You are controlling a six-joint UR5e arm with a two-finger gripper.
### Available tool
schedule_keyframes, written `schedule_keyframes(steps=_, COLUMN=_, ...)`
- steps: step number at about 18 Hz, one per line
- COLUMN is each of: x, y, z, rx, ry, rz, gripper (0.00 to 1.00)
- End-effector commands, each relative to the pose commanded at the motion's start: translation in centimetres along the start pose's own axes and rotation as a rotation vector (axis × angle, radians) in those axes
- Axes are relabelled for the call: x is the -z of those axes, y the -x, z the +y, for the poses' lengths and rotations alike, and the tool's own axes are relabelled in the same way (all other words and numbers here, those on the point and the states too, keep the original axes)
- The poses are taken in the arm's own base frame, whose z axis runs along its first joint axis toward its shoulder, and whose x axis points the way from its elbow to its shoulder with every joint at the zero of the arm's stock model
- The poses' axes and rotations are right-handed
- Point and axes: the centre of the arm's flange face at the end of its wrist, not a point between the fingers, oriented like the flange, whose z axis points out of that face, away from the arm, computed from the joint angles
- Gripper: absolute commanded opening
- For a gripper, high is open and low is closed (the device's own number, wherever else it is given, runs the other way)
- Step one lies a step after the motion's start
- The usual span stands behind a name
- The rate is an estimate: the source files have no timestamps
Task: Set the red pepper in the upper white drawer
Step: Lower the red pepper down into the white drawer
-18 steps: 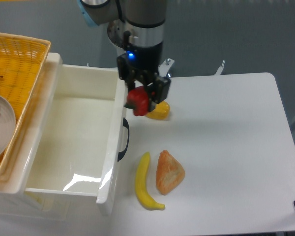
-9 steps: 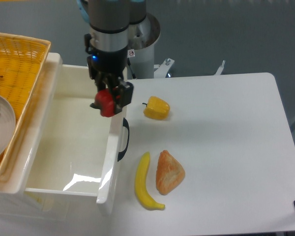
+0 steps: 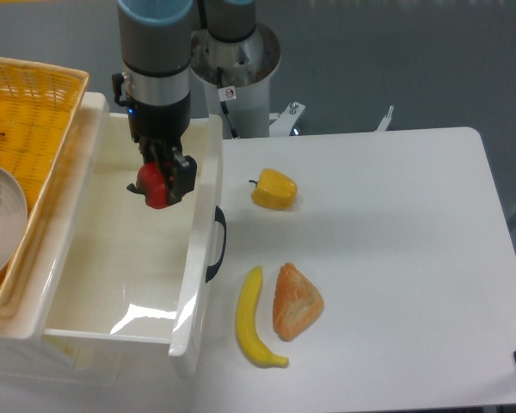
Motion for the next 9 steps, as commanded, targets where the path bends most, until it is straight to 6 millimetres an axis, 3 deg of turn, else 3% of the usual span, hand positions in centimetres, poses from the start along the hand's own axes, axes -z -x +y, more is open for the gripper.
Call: schedule_keyframes(steps=9, x=-4.3, y=0.6, z=-1.6, rx=-0.034, ry=0.015, rz=0.041, gripper=0.15)
